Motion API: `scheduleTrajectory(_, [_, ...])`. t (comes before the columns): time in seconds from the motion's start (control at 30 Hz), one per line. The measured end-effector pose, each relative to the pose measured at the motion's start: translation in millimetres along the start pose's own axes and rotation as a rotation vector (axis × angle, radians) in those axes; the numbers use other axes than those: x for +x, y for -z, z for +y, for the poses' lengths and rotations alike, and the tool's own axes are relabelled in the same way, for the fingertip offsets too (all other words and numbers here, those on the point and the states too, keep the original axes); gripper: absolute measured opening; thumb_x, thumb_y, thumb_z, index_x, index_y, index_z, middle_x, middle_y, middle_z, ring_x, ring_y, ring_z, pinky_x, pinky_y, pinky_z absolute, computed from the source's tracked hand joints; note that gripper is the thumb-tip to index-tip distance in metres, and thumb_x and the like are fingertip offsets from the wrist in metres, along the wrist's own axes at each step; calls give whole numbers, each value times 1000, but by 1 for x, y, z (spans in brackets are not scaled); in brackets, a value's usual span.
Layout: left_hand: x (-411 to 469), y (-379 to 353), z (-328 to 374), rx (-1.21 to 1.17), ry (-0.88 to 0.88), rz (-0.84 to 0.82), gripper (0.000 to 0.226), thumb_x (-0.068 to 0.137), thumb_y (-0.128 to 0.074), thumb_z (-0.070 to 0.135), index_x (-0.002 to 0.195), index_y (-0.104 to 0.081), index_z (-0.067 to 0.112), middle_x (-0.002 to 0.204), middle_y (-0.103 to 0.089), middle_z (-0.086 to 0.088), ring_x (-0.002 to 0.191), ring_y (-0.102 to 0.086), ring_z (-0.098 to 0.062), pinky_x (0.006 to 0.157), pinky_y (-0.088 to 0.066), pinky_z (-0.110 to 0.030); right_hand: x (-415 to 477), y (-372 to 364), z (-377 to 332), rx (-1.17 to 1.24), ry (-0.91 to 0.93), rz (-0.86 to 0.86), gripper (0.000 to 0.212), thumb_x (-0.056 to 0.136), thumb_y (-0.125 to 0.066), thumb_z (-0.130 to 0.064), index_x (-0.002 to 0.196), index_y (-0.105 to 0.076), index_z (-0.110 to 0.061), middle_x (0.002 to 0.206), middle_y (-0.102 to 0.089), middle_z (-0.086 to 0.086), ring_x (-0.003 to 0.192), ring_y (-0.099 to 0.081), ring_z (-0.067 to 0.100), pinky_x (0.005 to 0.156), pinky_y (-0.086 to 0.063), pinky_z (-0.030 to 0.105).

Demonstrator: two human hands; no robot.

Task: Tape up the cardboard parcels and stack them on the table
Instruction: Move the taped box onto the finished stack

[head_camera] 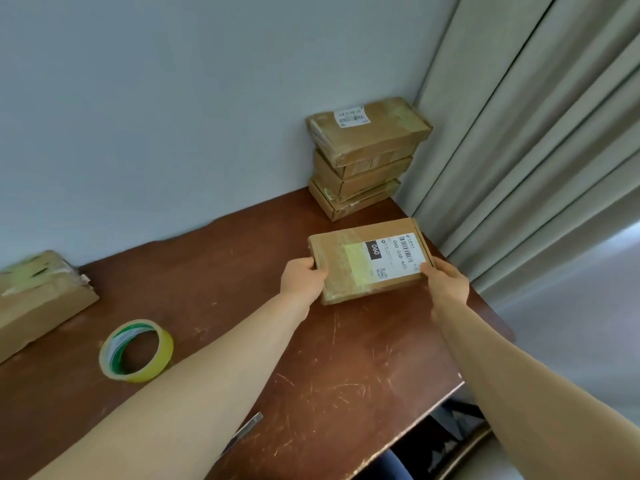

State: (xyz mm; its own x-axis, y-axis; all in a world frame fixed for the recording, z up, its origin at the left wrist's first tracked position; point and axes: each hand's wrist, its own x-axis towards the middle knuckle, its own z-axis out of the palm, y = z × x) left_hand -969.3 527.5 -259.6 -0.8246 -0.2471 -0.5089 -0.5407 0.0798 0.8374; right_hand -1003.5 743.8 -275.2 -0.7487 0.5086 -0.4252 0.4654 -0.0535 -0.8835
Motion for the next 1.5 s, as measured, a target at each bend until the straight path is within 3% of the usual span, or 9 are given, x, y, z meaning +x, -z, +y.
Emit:
scheduleTrajectory(0.13, [23, -20, 8, 20, 12, 53, 21, 91, -53, 4, 104, -68, 13, 108, -68, -10, 100, -64, -28, 87, -54, -47, 35, -11, -7, -58, 47, 21, 30, 90, -61, -14, 119, -65, -17, 105, -66, -4, 97, -60, 13, 84, -46, 26])
scheduleTrajectory(0.33, [59, -67, 18, -31, 97, 152, 38, 91, -54, 6, 129, -59, 9, 124, -63, -9, 114, -59, -27, 95, -50, -42, 105, -24, -13, -225, 105, -72, 32, 94, -54, -17, 125, -60, -14, 118, -64, 3, 106, -59, 19, 89, -46, 30])
scheduleTrajectory(0.47, [70, -105, 31, 14, 150, 259, 29, 86, -50, 3, 102, -71, 15, 97, -70, -6, 94, -65, -26, 86, -55, -41, 146, -27, -17, -332, 151, -152, 29, 95, -49, -17, 121, -62, -14, 114, -64, 6, 89, -56, 18, 78, -44, 28])
scheduleTrajectory(0.6, [77, -129, 39, 0, 133, 319, 36, 87, -46, 0, 112, -67, 18, 82, -63, 7, 81, -60, -16, 70, -47, -22, 171, -28, -27, -391, 159, -243, 30, 95, -47, -16, 122, -60, -15, 119, -59, 14, 97, -61, 33, 91, -51, 48])
scheduleTrajectory(0.73, [75, -138, 42, -26, 151, 332, 52, 92, -40, 1, 142, -44, 14, 141, -48, -3, 131, -43, -22, 106, -36, -26, 174, -25, -31, -429, 240, -239, 40, 98, -45, -14, 138, -48, -17, 140, -44, 10, 119, -52, 28, 106, -37, 34])
scheduleTrajectory(0.83, [67, -131, 42, -12, 171, 359, 60, 92, -41, 1, 149, -28, 15, 152, -33, -3, 131, -41, -18, 106, -36, -23, 153, -24, -31, -448, 374, -146, 46, 94, -47, -7, 139, -45, -18, 146, -31, 9, 119, -50, 29, 94, -37, 31])
scheduleTrajectory(0.93, [52, -108, 39, 6, 146, 403, 60, 91, -47, 5, 148, -29, 13, 148, -40, -4, 103, -49, -8, 71, -37, -7, 117, -36, -29, -464, 456, -223, 44, 92, -47, -2, 134, -47, -13, 145, -31, 11, 115, -50, 34, 86, -38, 34])
scheduleTrajectory(1.3, [-73, 103, -59, -79, 125, 669, 50, 92, -52, 14, 140, -43, 8, 144, -43, -10, 127, -47, -26, 99, -35, -26, -127, -136, 36, -464, 593, -685, 27, 98, -40, -8, 113, -61, -15, 122, -56, 4, 106, -55, 19, 87, -39, 23])
scheduleTrajectory(1.5, [-164, 229, -143, -198, 184, 867, 50, 92, -48, 18, 142, -42, 16, 144, -43, -3, 109, -53, -16, 80, -35, -22, -280, -186, 89, -517, 542, -840, 24, 96, -43, -10, 110, -63, -14, 114, -64, 7, 100, -58, 22, 88, -45, 31])
